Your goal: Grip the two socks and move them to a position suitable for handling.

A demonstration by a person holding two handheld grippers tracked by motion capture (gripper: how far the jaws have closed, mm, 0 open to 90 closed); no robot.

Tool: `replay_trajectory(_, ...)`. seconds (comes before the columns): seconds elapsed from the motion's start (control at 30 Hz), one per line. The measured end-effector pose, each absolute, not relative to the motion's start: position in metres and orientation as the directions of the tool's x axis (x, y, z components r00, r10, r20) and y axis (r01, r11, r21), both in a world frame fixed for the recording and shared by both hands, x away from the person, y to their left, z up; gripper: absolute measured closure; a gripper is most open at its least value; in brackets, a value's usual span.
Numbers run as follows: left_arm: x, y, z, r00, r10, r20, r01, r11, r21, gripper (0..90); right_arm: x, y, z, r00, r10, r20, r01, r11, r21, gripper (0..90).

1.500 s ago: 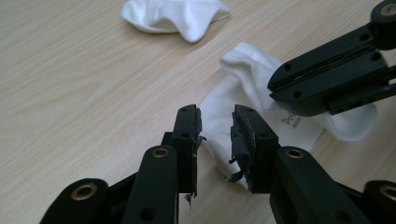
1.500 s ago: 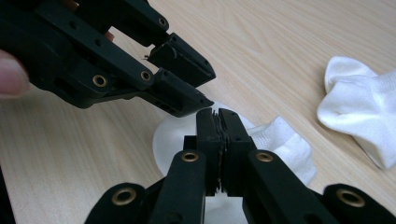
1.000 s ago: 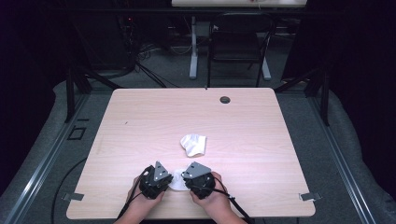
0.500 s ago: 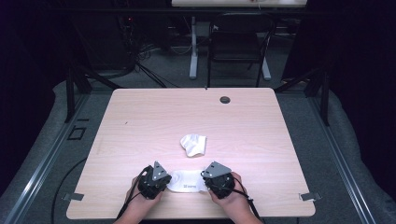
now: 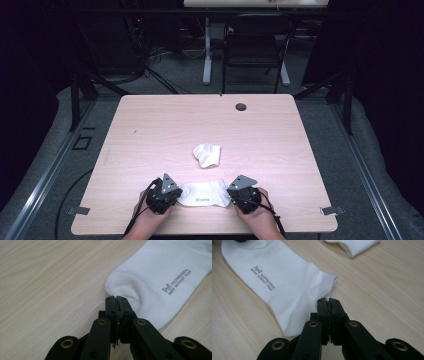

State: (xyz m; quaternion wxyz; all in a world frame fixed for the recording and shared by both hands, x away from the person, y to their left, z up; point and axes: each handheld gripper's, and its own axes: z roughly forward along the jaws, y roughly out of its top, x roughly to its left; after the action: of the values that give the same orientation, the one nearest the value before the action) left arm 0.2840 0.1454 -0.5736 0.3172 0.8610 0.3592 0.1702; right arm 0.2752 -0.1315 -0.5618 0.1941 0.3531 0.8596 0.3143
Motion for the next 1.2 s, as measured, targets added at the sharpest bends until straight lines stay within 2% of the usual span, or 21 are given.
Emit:
replay_trajectory(0.1,0.284,0.146,-0.571,0.681,0.729,0.064,0.506,-0.532,0.679,86.8,0.273,-0.135,-0.556,-0.65,0.752,-0.111,0.477,0.517,0.71,82.3)
replay_trajectory(0.23,0.283,0.147,-0.563,0.681,0.728,0.074,0.476,-0.518,0.711,83.4,0.268,-0.135,-0.545,-0.649,0.753,-0.107,0.423,0.474,0.773,81.5)
replay_trajectory(0.33,0.282,0.146,-0.562,0.69,0.72,0.076,0.461,-0.518,0.72,82.1,0.268,-0.13,-0.544,-0.676,0.729,-0.102,0.402,0.482,0.779,81.5)
replay_trajectory(0.43,0.28,0.144,-0.562,0.692,0.716,0.088,0.447,-0.522,0.726,80.3,0.27,-0.114,-0.554,-0.712,0.692,-0.117,0.395,0.533,0.748,81.3)
replay_trajectory(0.6,0.279,0.141,-0.562,0.702,0.705,0.106,0.431,-0.539,0.724,76.9,0.276,-0.109,-0.562,-0.707,0.696,-0.126,0.419,0.556,0.718,78.8)
replay_trajectory(0.67,0.28,0.139,-0.569,0.721,0.684,0.11,0.436,-0.571,0.696,75.2,0.28,-0.111,-0.568,-0.696,0.709,-0.116,0.45,0.556,0.699,76.9)
replay_trajectory(1.0,0.281,0.138,-0.575,0.723,0.682,0.107,0.445,-0.579,0.683,78.0,0.281,-0.117,-0.574,-0.685,0.722,-0.099,0.487,0.555,0.675,75.8)
replay_trajectory(1.2,0.28,0.142,-0.575,0.721,0.691,0.06,0.474,-0.554,0.684,78.7,0.278,-0.121,-0.573,-0.683,0.726,-0.079,0.504,0.547,0.668,76.0)
